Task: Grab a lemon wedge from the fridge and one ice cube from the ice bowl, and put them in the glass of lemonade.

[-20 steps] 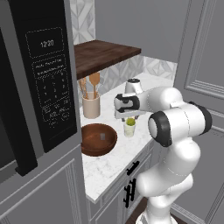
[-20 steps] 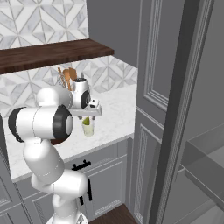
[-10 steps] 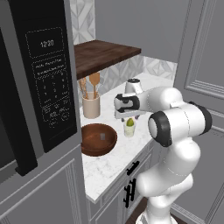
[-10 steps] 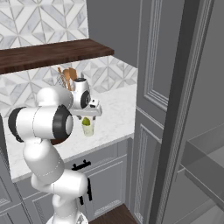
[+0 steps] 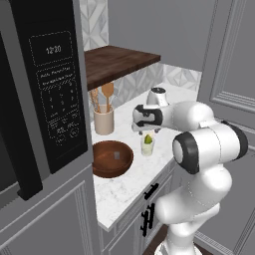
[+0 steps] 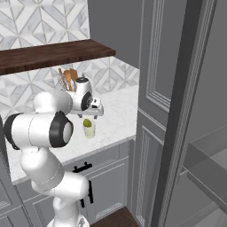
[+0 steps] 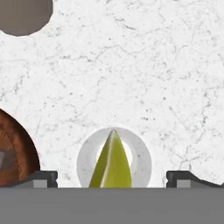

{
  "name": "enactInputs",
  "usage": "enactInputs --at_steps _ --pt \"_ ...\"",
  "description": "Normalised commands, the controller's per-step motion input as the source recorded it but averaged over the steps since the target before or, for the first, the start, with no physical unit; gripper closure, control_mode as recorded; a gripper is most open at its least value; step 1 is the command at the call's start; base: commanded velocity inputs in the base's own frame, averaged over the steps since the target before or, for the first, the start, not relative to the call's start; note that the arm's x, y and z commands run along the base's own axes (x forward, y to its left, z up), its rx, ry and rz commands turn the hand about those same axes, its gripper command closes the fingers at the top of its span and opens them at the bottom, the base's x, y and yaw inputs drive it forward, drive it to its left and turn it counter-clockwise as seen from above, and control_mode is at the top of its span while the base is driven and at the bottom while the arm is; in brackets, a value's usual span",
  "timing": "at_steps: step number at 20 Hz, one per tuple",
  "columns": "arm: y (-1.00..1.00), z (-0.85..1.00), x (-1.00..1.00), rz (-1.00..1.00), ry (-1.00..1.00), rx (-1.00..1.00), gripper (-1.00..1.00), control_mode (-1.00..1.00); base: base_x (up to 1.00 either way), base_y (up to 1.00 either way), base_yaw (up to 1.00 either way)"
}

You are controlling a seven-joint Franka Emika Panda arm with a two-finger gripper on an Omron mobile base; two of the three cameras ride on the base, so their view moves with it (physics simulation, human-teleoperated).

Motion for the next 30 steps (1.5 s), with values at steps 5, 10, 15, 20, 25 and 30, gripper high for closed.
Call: enactInputs --at_steps 5,10,15,20,25,30 --pt "-0.08 0.2 -0.16 0.0 -0.17 0.1 -1.0 -1.0 0.0 0.0 0.0" --pt "-0.17 0.02 -0.59 0.0 -0.09 0.08 -1.0 -1.0 0.0 0.0 0.0" --pt "-0.11 0.1 -0.63 0.0 -0.12 0.06 -1.0 -1.0 0.0 0.0 0.0" --pt "-0.01 0.47 -0.56 0.0 -0.23 0.11 -1.0 -1.0 0.0 0.0 0.0" --pt "0.0 0.66 -0.41 0.0 -0.15 0.12 -1.0 -1.0 0.0 0.0 0.0" --pt "-0.02 0.84 -0.12 -0.02 -0.04 0.14 -1.0 -1.0 0.0 0.0 0.0"
